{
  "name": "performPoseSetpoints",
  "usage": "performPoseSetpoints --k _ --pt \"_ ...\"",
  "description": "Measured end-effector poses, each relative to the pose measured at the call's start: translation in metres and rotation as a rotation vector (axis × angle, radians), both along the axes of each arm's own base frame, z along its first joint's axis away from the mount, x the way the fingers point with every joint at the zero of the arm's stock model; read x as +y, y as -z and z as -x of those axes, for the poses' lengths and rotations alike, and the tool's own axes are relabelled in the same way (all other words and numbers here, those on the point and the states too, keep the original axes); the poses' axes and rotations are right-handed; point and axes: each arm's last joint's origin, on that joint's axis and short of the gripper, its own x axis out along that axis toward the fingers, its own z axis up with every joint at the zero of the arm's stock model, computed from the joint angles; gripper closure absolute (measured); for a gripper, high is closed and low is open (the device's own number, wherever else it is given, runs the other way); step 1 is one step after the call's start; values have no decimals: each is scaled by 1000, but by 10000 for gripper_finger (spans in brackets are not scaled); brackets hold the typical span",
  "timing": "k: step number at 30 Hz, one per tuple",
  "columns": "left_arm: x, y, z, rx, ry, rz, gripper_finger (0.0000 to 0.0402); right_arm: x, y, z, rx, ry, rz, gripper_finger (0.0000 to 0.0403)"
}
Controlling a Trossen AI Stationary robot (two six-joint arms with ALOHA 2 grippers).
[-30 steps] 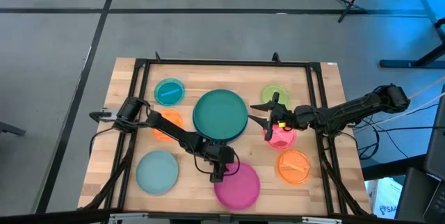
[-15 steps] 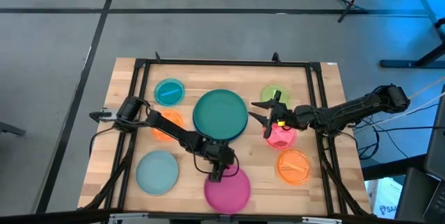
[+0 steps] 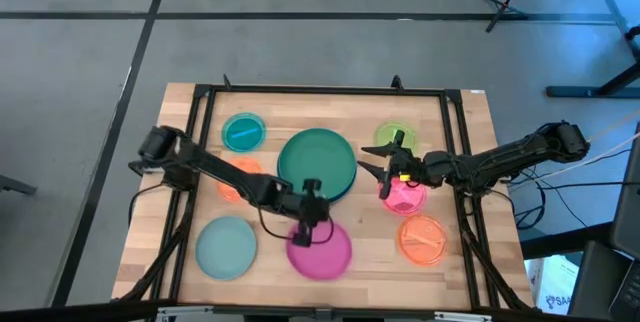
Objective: Stack plastic plates
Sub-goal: Stack the pink plate on top of the green plate, then stack the gray plate on top of the pink plate
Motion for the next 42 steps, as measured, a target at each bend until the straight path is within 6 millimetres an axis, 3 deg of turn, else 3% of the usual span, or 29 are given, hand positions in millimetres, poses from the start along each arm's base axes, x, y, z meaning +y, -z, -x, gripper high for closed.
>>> performPoseSetpoints --k 5,12,17,22,29,33,38,42 --pt "29 -36 12 -65 -87 -111 386 0 0 0 1 0 0 226" --pt "100 -72 25 -128 -291 -171 387 0 -1 0 -15 0 -8 226" --pt "160 -73 35 -79 -445 -160 387 0 -2 0 -24 0 -10 226" --pt "200 -47 43 -25 -516 -71 388 0 -2 0 -23 0 -11 226" --pt "208 -7 57 3 -535 8 387 -1 -2 0 -26 24 -5 226" --pt "207 2 60 -7 -569 33 367 -1 -3 0 -28 45 -4 226" --pt "205 1 60 14 -567 35 312 -1 -3 0 -28 45 -4 226" --pt "195 -24 61 29 -534 36 280 -1 -2 0 -24 45 -2 226"
